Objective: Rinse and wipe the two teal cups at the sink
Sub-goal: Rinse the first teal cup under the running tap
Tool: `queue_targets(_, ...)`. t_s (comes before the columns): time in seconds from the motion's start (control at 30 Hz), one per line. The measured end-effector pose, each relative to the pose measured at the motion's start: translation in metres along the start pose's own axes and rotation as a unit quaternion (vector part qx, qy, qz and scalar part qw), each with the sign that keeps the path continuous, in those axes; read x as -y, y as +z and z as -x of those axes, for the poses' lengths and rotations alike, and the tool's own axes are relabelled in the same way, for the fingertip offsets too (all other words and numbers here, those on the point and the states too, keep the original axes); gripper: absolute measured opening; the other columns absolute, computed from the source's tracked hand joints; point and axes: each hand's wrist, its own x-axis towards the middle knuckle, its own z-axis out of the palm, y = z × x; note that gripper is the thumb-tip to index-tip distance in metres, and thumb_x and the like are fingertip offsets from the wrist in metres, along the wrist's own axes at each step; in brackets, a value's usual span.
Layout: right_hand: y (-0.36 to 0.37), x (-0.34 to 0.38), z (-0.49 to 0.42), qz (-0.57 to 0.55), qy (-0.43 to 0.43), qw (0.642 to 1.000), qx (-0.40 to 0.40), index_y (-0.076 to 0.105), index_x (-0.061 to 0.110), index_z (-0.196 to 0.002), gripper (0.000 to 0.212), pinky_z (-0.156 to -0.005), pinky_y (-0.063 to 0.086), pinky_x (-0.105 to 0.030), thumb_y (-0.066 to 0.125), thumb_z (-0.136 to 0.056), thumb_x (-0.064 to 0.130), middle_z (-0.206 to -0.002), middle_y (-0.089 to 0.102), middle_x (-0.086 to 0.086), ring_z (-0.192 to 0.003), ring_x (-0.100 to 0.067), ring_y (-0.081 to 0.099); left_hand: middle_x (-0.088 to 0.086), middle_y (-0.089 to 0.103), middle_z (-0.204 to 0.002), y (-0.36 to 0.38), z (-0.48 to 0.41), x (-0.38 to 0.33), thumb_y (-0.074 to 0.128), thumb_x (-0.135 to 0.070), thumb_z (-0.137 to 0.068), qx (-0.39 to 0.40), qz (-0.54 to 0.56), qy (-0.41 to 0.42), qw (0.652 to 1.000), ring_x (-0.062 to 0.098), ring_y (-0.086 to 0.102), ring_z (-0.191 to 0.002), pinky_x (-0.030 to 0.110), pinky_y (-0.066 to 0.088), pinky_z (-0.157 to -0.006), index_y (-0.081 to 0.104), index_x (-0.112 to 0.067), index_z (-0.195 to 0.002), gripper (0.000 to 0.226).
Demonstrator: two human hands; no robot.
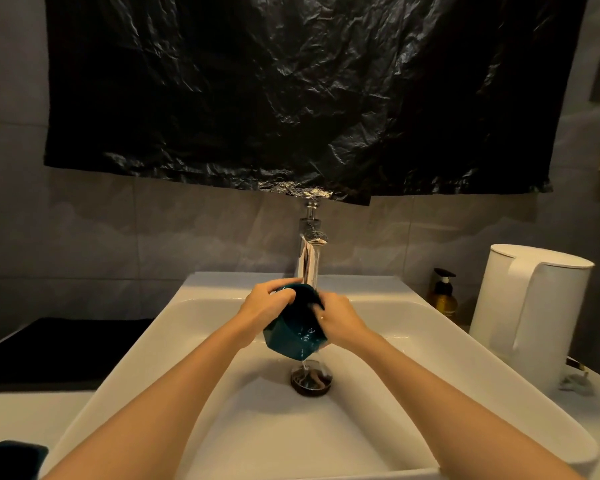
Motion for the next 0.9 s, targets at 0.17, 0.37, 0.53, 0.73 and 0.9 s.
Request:
queue_targets(0.17, -0.005, 0.004, 0.005, -0.148, 0.091, 0.985, 0.012, 0.043, 0.021, -0.125, 0.030, -0.063, 0.059, -0.046, 0.042, -0.097, 0.012, -0.123, 0.054, -0.010, -0.100, -0.037, 0.061, 0.005, 0.063, -0.111, -0.001, -0.001, -0.003, 0.074, -0.023, -0.079, 0.009, 0.147, -0.069, 0.987, 0.025, 0.061, -0.103, 0.042, 0.055, -0.087, 0.060, -0.022, -0.119, 0.043)
queue_targets(0.37, -0.007, 0.013, 0.009, -0.382, 0.217, 0.894, 0.084, 0.028, 0.016, -0.127, 0.039, -0.060, 0.059, -0.048, 0.051, -0.097, 0.011, -0.127, 0.047, -0.015, -0.082, -0.034, 0.066, -0.002, 0.053, -0.115, 0.009, 0.004, 0.001, 0.057, -0.006, -0.085, -0.019, 0.078, 0.027, 0.996, 0.018, 0.054, -0.104, 0.036, 0.053, -0.087, 0.047, -0.032, -0.131, 0.054)
queue_targets(0.53, -0.001, 0.003, 0.006, -0.202, 0.132, 0.968, 0.065, 0.043, 0.019, -0.123, 0.045, -0.061, 0.061, -0.039, 0.055, -0.087, -0.005, -0.125, 0.054, -0.010, -0.100, -0.035, 0.065, 0.000, 0.054, -0.118, 0.001, 0.001, 0.006, 0.051, -0.009, -0.087, -0.035, -0.004, 0.028, 0.999, 0.019, 0.052, -0.104, 0.030, 0.049, -0.085, 0.052, -0.033, -0.132, 0.050)
queue_targets(0.73, -0.009, 0.004, 0.009, -0.027, 0.061, 0.998, 0.021, 0.059, 0.007, -0.106, 0.020, -0.057, 0.054, -0.028, 0.041, -0.098, 0.010, -0.105, 0.066, -0.016, -0.084, -0.031, 0.067, 0.003, 0.059, -0.116, 0.002, 0.000, 0.004, 0.046, -0.010, -0.087, -0.033, 0.003, 0.015, 0.999, 0.019, 0.055, -0.100, 0.032, 0.049, -0.086, 0.057, -0.031, -0.126, 0.045)
queue_targets(0.9, -0.007, 0.004, 0.006, -0.134, 0.082, 0.985, 0.076, 0.053, 0.011, -0.123, 0.035, -0.069, 0.059, -0.037, 0.047, -0.092, -0.004, -0.118, 0.061, -0.013, -0.105, -0.033, 0.062, 0.002, 0.061, -0.113, -0.001, -0.001, 0.006, 0.045, -0.010, -0.090, -0.032, -0.006, 0.020, 0.999, 0.018, 0.055, -0.099, 0.031, 0.049, -0.085, 0.059, -0.032, -0.118, 0.039)
